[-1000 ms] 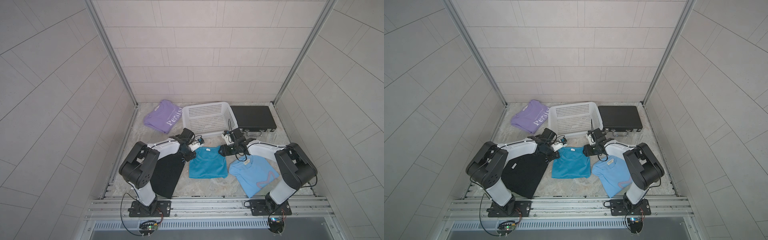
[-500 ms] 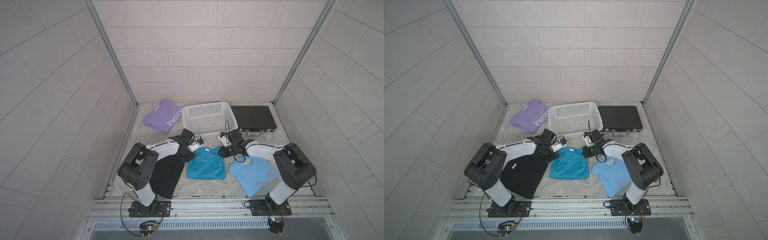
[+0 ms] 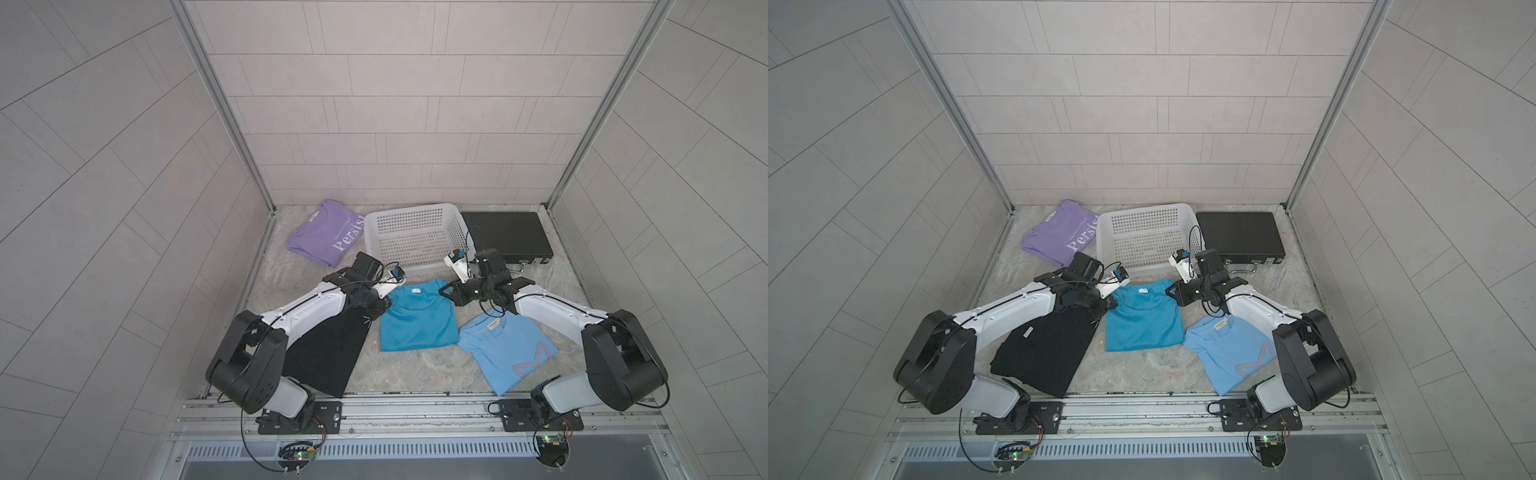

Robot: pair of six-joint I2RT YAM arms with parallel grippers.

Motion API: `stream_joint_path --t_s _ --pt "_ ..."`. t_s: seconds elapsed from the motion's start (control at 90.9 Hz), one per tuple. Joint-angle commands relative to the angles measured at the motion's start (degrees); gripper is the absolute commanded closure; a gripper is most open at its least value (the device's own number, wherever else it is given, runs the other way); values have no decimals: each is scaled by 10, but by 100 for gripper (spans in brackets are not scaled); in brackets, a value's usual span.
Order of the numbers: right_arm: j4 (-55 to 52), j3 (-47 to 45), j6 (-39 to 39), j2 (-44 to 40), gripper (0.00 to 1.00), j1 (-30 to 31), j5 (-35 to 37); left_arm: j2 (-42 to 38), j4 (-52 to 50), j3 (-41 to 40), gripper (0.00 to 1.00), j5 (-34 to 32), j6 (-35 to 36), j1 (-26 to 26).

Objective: Put the folded t-shirts into the basket
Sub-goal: Pick up the T-shirt from the center of the board, then place the T-shirt in the bin.

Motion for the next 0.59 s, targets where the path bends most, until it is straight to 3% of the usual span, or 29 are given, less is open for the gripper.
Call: stream_joint_path --t_s 0.0,0.297,0.583 --pt "-17 7 -41 -35 100 -3 -32 -29 -23 -8 100 27 -6 -1" --pt "-44 57 -54 -84 100 -34 -40 -91 -41 38 100 6 -29 4" --pt "-104 158 -49 -64 100 -52 -22 -47 -98 172 100 13 -62 27"
